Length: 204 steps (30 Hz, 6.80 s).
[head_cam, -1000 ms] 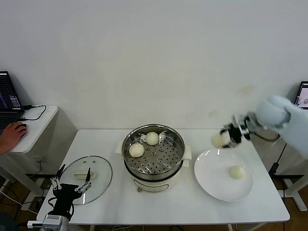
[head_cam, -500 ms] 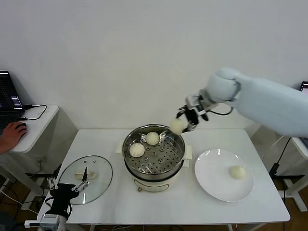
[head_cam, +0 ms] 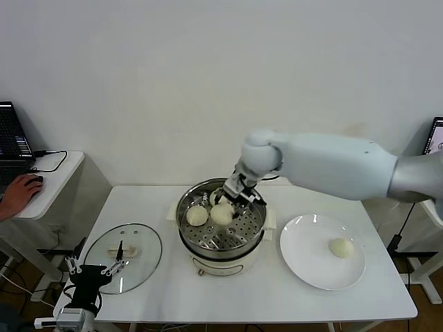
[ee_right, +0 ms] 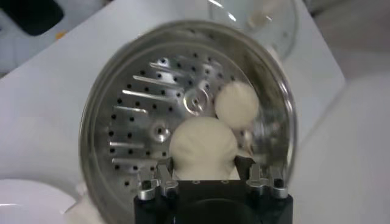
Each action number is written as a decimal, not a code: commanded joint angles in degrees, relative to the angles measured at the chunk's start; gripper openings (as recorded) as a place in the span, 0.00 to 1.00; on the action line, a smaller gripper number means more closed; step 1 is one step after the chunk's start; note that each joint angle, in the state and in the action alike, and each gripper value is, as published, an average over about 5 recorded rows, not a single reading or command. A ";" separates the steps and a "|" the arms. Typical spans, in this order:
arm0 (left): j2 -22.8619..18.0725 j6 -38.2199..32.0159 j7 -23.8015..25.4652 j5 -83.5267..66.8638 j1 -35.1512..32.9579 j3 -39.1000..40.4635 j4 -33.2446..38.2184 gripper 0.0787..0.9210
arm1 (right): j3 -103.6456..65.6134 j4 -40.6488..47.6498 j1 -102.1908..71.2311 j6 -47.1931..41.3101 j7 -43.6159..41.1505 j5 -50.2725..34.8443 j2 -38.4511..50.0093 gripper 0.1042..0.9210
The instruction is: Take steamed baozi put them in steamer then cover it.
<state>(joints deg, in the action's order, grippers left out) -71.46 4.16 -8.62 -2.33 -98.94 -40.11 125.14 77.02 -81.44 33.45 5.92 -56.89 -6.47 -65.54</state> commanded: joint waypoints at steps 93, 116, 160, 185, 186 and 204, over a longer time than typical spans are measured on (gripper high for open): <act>2.22 -0.35 -0.01 -0.08 -0.61 0.82 -1.30 0.88 | -42.83 8.57 -47.47 -15.12 -1.04 23.00 34.16 0.88; 1.79 -0.58 -0.07 0.07 -0.87 0.65 -1.13 0.88 | -43.30 9.60 -47.78 -15.98 -1.27 24.27 32.45 0.60; 1.51 -2.26 -0.35 2.26 0.52 -0.26 -0.45 0.88 | -2.05 -4.16 1.95 -42.14 12.72 -28.95 4.14 0.53; 0.63 -2.38 -0.40 2.03 0.77 -0.67 -0.72 0.88 | -2.09 1.68 -7.50 -44.73 11.75 -16.92 3.47 0.53; 0.66 -2.38 -0.41 2.02 0.74 -0.71 -0.68 0.88 | -2.28 1.79 -7.66 -44.71 11.76 -16.85 3.46 0.53; 1.20 -2.09 -0.27 1.58 0.74 -0.60 -0.47 0.88 | -12.33 -14.74 -5.87 -43.95 15.92 -20.82 20.39 0.87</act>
<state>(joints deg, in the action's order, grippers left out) -70.45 2.04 -8.91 -0.65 -97.90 -40.56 124.41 71.17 -85.15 28.21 -38.49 -45.05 -25.41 -56.47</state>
